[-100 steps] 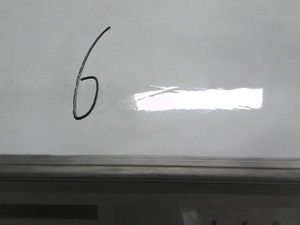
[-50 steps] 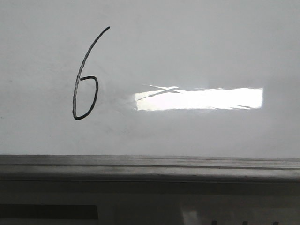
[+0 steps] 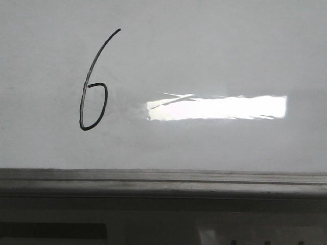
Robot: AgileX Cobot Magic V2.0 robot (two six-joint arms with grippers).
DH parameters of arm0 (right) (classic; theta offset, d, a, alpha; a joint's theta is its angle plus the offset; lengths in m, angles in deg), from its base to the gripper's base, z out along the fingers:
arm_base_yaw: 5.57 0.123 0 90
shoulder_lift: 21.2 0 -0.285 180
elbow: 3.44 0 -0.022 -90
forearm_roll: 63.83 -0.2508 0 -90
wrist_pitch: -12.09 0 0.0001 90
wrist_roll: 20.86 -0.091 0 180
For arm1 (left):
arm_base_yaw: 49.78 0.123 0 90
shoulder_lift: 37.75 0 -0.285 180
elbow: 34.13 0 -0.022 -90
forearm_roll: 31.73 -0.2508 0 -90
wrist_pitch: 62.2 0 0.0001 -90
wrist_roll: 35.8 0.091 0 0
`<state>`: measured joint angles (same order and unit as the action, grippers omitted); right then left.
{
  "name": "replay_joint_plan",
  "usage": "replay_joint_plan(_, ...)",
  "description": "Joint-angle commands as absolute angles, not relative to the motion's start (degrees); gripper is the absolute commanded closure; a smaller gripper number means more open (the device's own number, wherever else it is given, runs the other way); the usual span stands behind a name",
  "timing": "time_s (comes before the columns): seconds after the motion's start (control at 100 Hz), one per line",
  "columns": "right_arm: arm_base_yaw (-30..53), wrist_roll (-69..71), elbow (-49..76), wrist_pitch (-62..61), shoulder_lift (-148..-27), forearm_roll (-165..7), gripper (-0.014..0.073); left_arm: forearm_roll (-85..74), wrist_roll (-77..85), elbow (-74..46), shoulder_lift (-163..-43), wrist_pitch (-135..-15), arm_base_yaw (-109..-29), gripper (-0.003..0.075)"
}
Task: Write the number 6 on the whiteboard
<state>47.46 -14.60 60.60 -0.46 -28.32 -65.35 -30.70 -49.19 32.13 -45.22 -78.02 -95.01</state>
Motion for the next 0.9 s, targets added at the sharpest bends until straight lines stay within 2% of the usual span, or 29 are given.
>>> replay_joint_plan(0.0, 47.4, -14.4, 59.1, 3.8, -27.8, -64.8, 0.0658, -30.6, -49.2, 31.2, -44.2, -73.8, -94.9, 0.0741)
replay_joint_plan(0.23, 47.4, -14.4, 59.1, 3.8, -27.8, -64.8, 0.0658, -40.6, -49.2, 34.7, -44.2, -73.8, -89.3, 0.0741)
replay_joint_plan(0.57, 47.4, -14.4, 59.1, 3.8, -27.8, -64.8, 0.0657, -37.3, -49.2, 39.7, -44.2, -73.3, -61.5, 0.0741)
replay_joint_plan(0.68, 47.4, -14.4, 59.1, 3.8, -27.8, -64.8, 0.0658, -30.7, -49.2, 42.6, -44.2, -73.2, -53.2, 0.0741)
replay_joint_plan(0.75, 47.4, -14.4, 59.1, 3.8, -27.8, -64.8, 0.0658, -29.2, -49.2, 44.6, -44.2, -73.1, -49.4, 0.0741)
replay_joint_plan(0.81, 47.4, -14.4, 59.1, 3.8, -27.8, -64.8, 0.0658, -29.8, -49.2, 44.3, -44.2, -78.0, -47.1, 0.0741)
replay_joint_plan(0.89, 47.4, -14.4, 59.1, 3.8, -27.8, -64.8, 0.0658, -30.1, -49.2, 44.5, -44.0, -78.9, -46.0, 0.0741)
